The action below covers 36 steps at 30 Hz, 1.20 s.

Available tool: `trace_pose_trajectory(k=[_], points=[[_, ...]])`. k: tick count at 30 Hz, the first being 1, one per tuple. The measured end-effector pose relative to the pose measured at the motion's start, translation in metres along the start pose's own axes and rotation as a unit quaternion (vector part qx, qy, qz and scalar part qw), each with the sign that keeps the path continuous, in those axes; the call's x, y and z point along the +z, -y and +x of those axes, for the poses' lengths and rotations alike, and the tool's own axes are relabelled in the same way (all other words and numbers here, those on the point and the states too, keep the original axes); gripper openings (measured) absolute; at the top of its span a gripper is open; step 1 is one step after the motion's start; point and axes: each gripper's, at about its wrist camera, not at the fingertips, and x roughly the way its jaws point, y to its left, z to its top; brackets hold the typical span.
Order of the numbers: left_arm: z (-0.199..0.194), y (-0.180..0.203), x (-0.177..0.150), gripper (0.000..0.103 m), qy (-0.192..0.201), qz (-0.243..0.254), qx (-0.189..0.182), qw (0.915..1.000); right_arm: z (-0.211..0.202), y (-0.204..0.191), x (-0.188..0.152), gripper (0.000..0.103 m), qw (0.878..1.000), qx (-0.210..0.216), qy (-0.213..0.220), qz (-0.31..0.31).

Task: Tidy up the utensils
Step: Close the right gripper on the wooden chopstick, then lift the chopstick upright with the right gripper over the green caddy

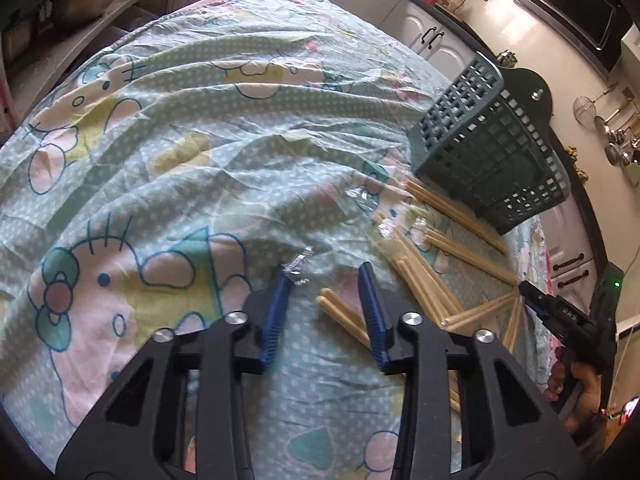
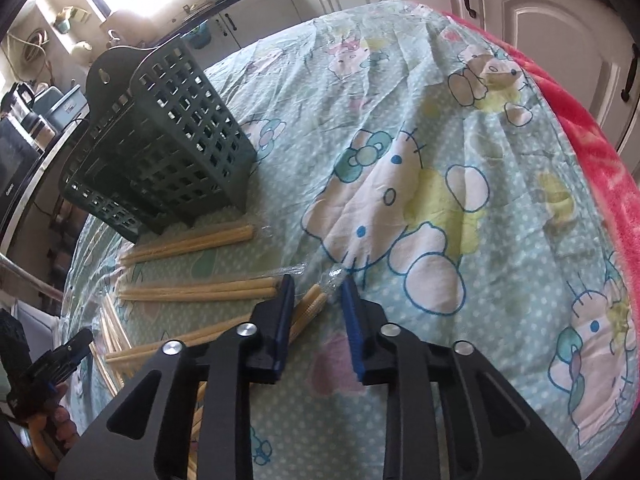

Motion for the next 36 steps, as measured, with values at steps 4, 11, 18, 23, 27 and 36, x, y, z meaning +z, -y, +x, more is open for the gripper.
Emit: trace_pose_trajectory(k=[4,11,18,23,27,36], points=[[0.001,-0.003,0.002,0.018,0.001,0.003,0.004,1.0,-0.005,0.006,0.001,0.01,1.0,0.013,0.004,0.009],[0.001,-0.005,0.005,0.005,0.001,0.011,0.006,0.9999,-0.02,0.005,0.002,0.007,1.0,0.024,0.018,0.0],[-0.021,-0.011,0.018,0.001,0.02,0.019,-0.021,0.9994,-0.048,-0.001,0.008,0.007,0.998,0.04,0.036,-0.026],[-0.055,-0.01,0.038,0.0,0.065,0.041,-0.021,0.9968,-0.069,-0.02,0.013,0.006,0.996,0.055,0.055,-0.051],[-0.078,0.006,0.053,0.0,0.092,0.069,-0.027,0.993,-0.087,-0.041,0.017,0.006,0.992,0.068,0.069,-0.077],[-0.109,0.067,0.067,0.0,0.122,0.15,-0.069,0.9786,-0.123,-0.103,0.027,0.006,0.979,0.091,0.101,-0.151]])
